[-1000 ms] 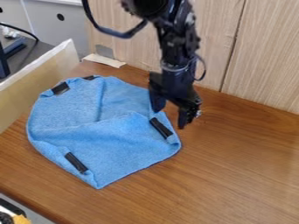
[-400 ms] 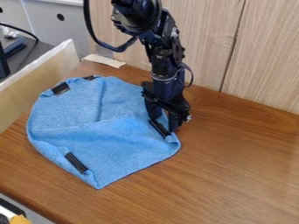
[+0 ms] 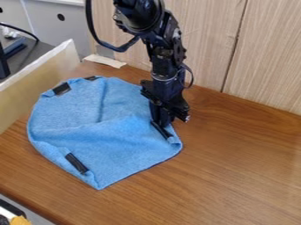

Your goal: Folded the cloth from top right to the bottom left

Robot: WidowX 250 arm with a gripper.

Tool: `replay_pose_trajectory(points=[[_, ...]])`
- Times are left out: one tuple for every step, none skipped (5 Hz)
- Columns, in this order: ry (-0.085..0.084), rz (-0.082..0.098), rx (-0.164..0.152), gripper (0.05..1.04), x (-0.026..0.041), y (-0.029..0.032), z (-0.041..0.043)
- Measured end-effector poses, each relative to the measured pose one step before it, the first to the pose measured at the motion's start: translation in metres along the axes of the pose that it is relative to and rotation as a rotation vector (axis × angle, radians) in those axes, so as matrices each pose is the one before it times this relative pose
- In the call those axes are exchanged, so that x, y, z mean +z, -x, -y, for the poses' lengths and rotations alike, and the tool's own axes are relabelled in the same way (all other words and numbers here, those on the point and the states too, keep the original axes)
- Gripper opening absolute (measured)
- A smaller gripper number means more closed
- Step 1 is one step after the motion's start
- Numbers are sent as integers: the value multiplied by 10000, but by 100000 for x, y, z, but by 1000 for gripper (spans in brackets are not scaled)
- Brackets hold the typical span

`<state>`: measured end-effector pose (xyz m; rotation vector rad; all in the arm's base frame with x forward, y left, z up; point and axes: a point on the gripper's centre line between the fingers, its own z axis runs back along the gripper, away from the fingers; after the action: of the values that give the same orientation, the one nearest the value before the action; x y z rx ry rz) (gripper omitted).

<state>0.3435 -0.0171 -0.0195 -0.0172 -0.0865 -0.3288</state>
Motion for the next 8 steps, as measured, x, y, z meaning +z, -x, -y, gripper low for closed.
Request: replay_pose_trajectory(points=[[-118,-184,-106,82,129,151,-227],[-136,-75,-3,57,53,49,-184],[-182,-220,-544,55,512,-658,-610],[-358,-205,-662,55,1164,-622,-669],[-358,320,-470,55,2905,-161,-502],[-241,508,60,55,2831,428,-1326],[-73,182,533,55,2159,2789,-3003],[108,-24,540,55,510,3119,-2315]])
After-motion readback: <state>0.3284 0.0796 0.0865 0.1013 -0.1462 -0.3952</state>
